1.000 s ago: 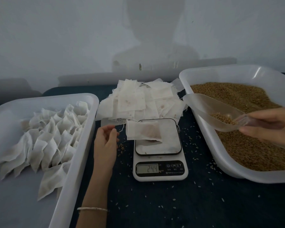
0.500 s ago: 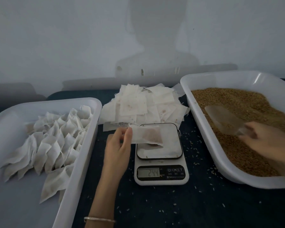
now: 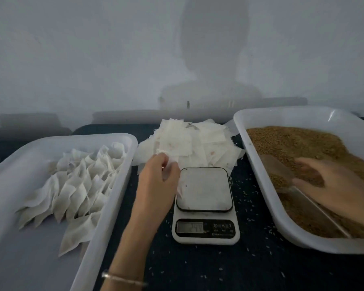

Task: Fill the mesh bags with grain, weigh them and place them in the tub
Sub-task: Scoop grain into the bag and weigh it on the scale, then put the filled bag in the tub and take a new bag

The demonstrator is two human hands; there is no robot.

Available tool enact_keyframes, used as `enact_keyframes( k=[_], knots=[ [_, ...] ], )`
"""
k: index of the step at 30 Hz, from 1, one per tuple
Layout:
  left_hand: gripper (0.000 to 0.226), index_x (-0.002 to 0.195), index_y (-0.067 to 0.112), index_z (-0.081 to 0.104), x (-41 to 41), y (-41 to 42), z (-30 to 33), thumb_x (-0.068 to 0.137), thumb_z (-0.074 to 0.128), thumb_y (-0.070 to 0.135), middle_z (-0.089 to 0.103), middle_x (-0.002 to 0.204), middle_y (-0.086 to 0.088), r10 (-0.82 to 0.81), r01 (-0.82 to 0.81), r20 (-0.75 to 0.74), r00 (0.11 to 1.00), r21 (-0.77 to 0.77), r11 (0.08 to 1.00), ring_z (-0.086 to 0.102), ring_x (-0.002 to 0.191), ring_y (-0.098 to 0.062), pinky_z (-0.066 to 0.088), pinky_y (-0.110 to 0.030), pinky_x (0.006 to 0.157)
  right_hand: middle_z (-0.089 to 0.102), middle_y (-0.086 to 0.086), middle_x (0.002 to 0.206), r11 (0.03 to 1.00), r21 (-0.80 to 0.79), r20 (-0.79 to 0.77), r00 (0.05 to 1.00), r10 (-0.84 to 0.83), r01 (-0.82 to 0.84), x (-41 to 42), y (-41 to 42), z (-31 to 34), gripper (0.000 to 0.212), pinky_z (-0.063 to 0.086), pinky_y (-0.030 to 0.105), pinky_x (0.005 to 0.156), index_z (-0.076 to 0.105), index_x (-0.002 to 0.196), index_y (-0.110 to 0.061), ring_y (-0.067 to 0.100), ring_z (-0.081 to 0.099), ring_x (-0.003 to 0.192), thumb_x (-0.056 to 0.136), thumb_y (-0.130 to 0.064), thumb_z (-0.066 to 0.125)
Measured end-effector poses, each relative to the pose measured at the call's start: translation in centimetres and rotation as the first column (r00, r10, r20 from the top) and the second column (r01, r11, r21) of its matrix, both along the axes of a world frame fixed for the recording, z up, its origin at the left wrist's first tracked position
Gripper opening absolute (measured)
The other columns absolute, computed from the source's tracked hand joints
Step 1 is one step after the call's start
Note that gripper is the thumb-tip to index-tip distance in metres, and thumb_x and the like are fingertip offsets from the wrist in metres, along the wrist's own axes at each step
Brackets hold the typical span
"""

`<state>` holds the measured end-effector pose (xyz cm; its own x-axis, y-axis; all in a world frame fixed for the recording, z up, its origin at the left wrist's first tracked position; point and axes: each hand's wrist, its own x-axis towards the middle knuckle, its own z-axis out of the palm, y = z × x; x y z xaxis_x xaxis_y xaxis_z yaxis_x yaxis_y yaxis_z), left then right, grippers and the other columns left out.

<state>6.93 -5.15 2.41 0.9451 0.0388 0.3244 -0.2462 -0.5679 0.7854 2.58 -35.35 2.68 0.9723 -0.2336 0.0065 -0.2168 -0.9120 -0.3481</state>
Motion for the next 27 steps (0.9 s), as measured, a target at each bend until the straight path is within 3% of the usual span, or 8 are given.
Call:
enact_keyframes(
  k=[3,7,11,14,18,21,24,27],
  knots=[
    [0.031,0.062,0.015,0.032,-2.6,3.5,3.4,0.085,0.049,0.027,0.028,0.053,0.006,0.015,-0.023,0.107,0.994,0.077,0.997,0.027,0.047,-0.008,0.030,-0.016,0.045,0.058,0.002,0.123,0.997,0.010,0.151,0.986,0.072,-0.075,0.1,1.6,2.2,0.053,0.048,0.039,0.084,0.049,0.136,-0.028,0.017,0.054,0.101,0.086,-0.041,0.058],
    [0.028,0.063,0.016,0.048,-4.5,10.2,5.9,0.088,0.059,0.026,0.052,0.055,-0.008,0.028,-0.036,0.053,0.998,0.158,0.987,0.047,0.044,-0.021,0.044,-0.035,0.046,0.059,-0.011,0.101,0.976,0.027,0.246,0.948,0.203,-0.216,1.3,5.8,4.6,0.041,0.043,0.031,0.075,0.059,0.126,-0.029,0.012,0.054,0.090,0.086,-0.039,0.060],
    [0.025,0.063,0.020,0.053,-3.9,16.7,5.9,0.086,0.060,0.017,0.058,0.052,-0.010,0.112,-0.115,0.030,0.993,0.340,0.933,0.056,0.045,-0.026,0.051,-0.037,0.048,0.061,-0.011,0.108,0.933,-0.015,0.098,0.928,0.359,-0.359,5.1,10.1,5.1,0.039,0.046,0.029,0.082,0.058,0.126,-0.029,0.011,0.057,0.101,0.090,-0.042,0.057],
    [0.042,0.055,0.021,0.038,-1.9,20.9,4.5,0.078,0.065,-0.002,0.042,0.047,-0.004,0.175,-0.198,0.095,0.980,0.560,0.805,0.043,0.043,-0.028,0.042,-0.034,0.047,0.058,-0.003,0.129,0.897,-0.037,-0.042,0.897,0.439,-0.441,8.7,13.1,4.4,0.045,0.041,0.029,0.094,0.054,0.133,-0.024,0.015,0.053,0.117,0.091,-0.040,0.056],
    [0.050,0.057,0.019,0.034,-0.3,23.6,1.8,0.066,0.070,-0.016,0.038,0.058,0.004,-0.005,-0.010,0.018,1.000,0.757,0.653,0.040,0.047,-0.021,0.040,-0.040,0.045,0.042,0.003,0.147,0.857,-0.061,-0.131,0.855,0.502,-0.512,13.0,16.3,2.4,0.054,0.035,0.029,0.101,0.043,0.142,-0.019,0.020,0.041,0.131,0.091,-0.034,0.056],
    [0.049,0.060,0.024,0.036,0.1,23.6,-0.6,0.071,0.070,-0.009,0.033,0.061,0.017,-0.169,0.190,-0.110,0.979,0.787,0.587,0.031,0.048,-0.006,0.031,-0.022,0.046,0.032,0.009,0.150,0.852,-0.035,-0.183,0.842,0.508,-0.522,15.7,18.0,0.3,0.062,0.033,0.034,0.108,0.033,0.147,-0.018,0.025,0.034,0.136,0.091,-0.031,0.056],
    [0.035,0.063,0.025,0.041,0.2,22.7,-3.0,0.087,0.066,0.017,0.039,0.063,0.016,-0.188,0.243,-0.161,0.969,0.769,0.592,0.036,0.053,-0.007,0.031,-0.018,0.053,0.025,0.012,0.153,0.872,0.008,-0.205,0.852,0.481,-0.490,17.4,18.4,-2.1,0.070,0.031,0.037,0.111,0.024,0.150,-0.015,0.027,0.029,0.139,0.089,-0.026,0.056],
    [0.021,0.071,0.027,0.054,0.2,21.2,-3.8,0.090,0.063,0.026,0.051,0.071,0.014,-0.223,0.343,-0.261,0.939,0.706,0.619,0.049,0.072,0.004,0.037,-0.009,0.062,0.023,0.012,0.154,0.898,0.052,-0.187,0.879,0.439,-0.438,18.2,18.3,-4.3,0.070,0.030,0.037,0.112,0.020,0.151,-0.012,0.029,0.029,0.139,0.091,-0.023,0.053]
  ],
)
